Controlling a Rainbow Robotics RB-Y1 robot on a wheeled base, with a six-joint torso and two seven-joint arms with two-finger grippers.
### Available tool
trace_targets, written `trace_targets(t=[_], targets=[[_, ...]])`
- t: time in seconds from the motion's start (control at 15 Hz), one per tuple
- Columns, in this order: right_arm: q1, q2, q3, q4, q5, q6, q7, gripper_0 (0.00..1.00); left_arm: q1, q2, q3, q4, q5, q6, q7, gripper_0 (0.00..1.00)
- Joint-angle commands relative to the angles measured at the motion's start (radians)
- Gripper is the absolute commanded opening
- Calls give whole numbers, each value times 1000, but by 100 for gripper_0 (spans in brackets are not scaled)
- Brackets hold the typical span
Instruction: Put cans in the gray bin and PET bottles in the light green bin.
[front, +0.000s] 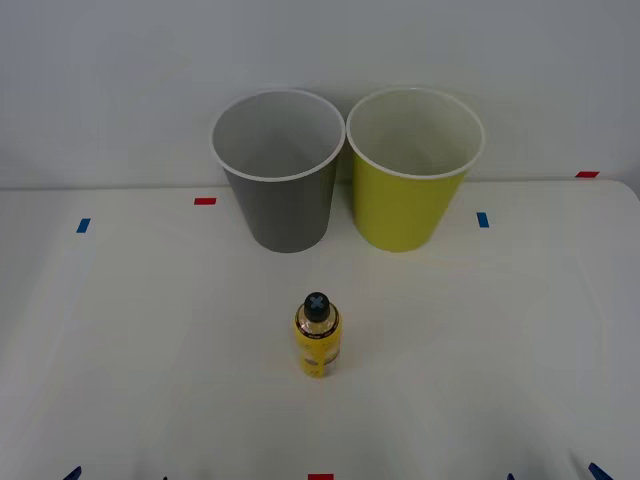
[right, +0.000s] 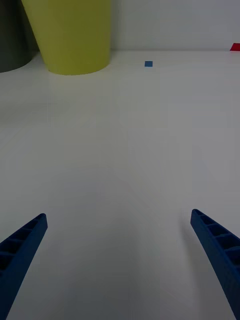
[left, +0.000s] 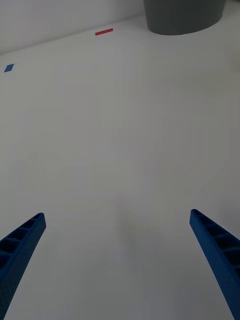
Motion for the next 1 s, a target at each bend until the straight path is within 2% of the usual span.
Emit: trace_targets(t=[0.07,1.0], targets=[[0,0,0,0,0,0,0,100,0,0,0,0,0,0,0,100],[0,0,0,0,0,0,0,100,0,0,0,0,0,0,0,100]])
